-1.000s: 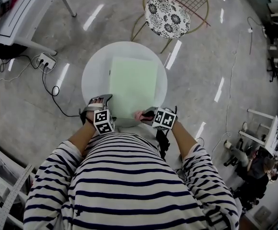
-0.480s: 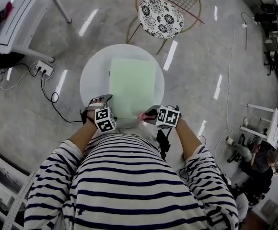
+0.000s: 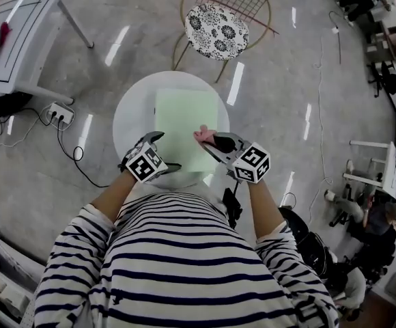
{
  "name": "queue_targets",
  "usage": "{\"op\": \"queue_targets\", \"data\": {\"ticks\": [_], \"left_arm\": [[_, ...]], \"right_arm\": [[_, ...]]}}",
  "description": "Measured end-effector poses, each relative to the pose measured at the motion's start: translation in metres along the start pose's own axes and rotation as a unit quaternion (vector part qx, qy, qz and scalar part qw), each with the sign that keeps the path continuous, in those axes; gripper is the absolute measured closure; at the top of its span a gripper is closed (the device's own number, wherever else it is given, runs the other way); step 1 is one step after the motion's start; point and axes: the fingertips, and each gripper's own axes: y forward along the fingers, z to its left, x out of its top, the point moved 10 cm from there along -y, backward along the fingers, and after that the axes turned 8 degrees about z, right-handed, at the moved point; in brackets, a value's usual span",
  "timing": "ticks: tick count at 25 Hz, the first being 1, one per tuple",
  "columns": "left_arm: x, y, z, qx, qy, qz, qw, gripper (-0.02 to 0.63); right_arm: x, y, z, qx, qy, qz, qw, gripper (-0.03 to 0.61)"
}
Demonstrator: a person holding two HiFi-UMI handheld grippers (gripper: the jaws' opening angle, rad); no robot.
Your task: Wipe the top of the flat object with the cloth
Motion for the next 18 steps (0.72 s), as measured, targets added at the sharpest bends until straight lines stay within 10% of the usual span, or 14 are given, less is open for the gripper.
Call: {"op": "queue_targets", "data": {"ticks": [6,13,18], "left_arm": [[0.025,-0.038,-0.002,-0.024,-0.037,-0.116,0.9923,0.116],[0.029,-0.088,-0.007,-0.03,-0.046,-0.27,0.9613,0.588],[0.032,-0.114,-0.02,-0.053,-0.015,-0.298,0.9528,0.607]], "right_arm": [[0.025,-0.008,0.037,-0.041,0.014,-0.082,0.996,0.525],[0.034,-0.002,0.081,-0.089,0.035,-0.16,0.982,0.525],[0.036,0.001,0.113,-0.11,0.038,-0.202,0.972,0.525]]}}
